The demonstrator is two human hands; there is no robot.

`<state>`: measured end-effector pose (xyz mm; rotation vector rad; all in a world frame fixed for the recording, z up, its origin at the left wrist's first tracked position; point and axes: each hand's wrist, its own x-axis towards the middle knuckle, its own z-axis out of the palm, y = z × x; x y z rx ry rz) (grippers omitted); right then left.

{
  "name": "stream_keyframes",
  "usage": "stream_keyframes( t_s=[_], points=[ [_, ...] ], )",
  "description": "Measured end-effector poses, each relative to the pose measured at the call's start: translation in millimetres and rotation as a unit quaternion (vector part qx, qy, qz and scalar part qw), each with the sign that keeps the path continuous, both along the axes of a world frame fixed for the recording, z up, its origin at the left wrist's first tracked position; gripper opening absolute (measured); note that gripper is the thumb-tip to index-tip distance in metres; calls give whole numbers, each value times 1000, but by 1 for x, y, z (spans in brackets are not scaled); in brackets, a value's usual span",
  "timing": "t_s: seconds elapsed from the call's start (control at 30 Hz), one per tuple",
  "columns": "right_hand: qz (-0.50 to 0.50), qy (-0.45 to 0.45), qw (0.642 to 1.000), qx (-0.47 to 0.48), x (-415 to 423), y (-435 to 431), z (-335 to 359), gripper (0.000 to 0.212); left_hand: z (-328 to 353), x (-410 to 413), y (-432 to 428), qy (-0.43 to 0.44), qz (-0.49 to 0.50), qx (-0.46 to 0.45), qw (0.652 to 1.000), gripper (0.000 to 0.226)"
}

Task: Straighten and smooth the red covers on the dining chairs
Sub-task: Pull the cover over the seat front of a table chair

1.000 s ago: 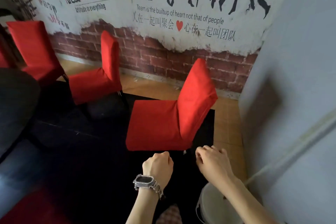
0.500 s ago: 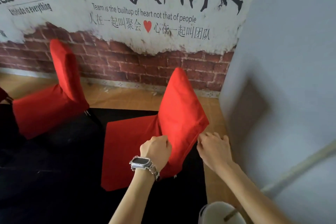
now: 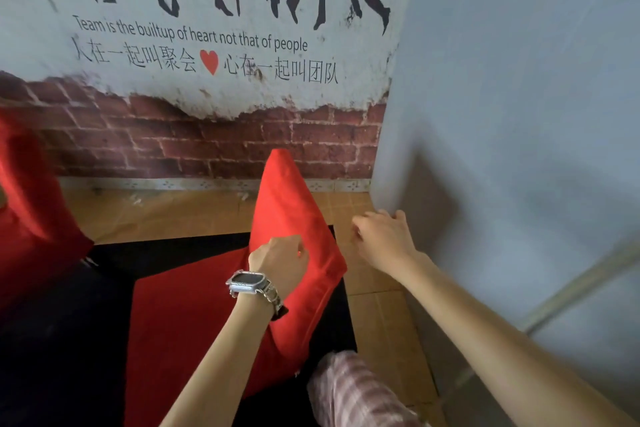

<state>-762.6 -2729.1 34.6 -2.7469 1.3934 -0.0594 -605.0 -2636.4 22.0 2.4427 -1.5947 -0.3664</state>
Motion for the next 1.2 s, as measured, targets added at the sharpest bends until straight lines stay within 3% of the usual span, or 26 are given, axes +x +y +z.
stream_keyframes(
  t_s=[0.13,0.27,0.43,0.6,0.83,1.1,1.2],
  points=[
    [21,-3,1000,-7,2,-68,-7,15,-17,6,-58,-11,3,68,998,37],
    [121,8,993,11,46,-149,-24,16,-38,18,-127,-18,38,129,991,45],
    [292,33,955,-27,108,-229,-29,23,-44,31,-206,26,137,170,975,54],
    [407,87,908,-45,135,-287,-33,25,-46,17,-241,47,264,200,942,44],
    [533,147,832,-50,189,-296,-46,27,-43,44,-241,99,358,204,906,28],
    [566,193,800,-50,245,-301,-51,32,-59,88,-249,159,370,241,883,58],
    [571,219,790,-33,265,-314,-59,49,-63,93,-252,166,362,270,877,64]
  ],
)
